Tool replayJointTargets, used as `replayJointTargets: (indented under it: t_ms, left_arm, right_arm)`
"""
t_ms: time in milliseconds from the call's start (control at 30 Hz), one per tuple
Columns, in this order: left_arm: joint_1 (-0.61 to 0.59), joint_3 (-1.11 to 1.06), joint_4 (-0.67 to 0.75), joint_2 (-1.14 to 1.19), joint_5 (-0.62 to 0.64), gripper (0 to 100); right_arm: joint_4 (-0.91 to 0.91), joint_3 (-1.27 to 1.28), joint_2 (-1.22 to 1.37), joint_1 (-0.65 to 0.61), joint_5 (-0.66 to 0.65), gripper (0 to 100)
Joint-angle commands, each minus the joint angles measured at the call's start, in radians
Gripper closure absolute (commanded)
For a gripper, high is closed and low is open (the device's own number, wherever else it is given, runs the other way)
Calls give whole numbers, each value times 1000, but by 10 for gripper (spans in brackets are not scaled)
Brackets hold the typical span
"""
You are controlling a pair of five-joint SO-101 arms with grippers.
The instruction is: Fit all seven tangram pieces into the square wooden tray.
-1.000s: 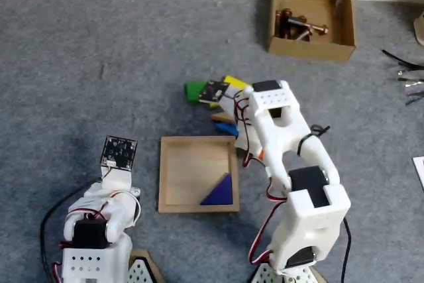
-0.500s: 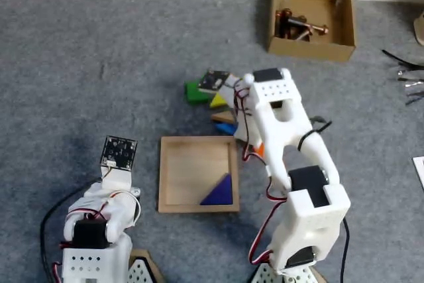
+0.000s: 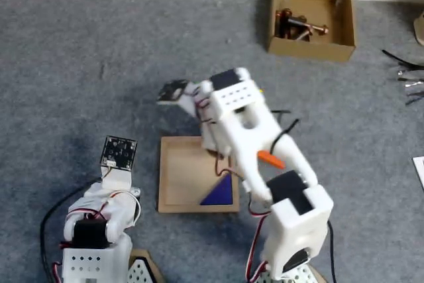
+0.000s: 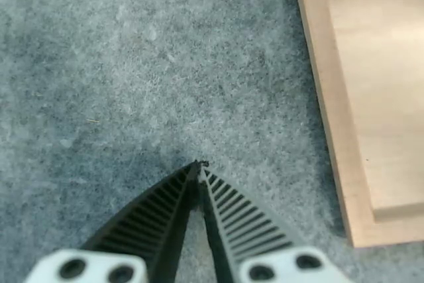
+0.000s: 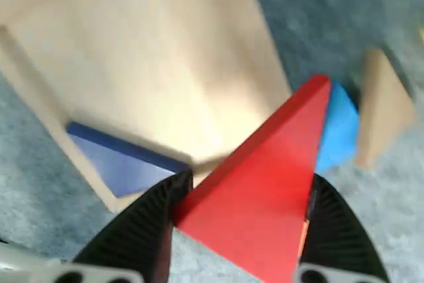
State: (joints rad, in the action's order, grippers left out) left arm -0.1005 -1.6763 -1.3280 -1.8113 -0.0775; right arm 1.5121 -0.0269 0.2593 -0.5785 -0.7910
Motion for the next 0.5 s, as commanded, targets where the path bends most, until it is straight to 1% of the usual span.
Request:
replayJointTargets:
  t_ms: [0, 300, 467]
  left_arm:
    - [13, -19, -5, -7, -3, 994]
    - [13, -19, -5, -7, -3, 994]
    - [13, -19, -5, -7, -3, 994]
  right_arm:
    - [15, -53, -59, -70, 9, 797]
    - [4, -53, -53, -160, 9, 797]
    - [-73, 7, -56, -180, 9, 793]
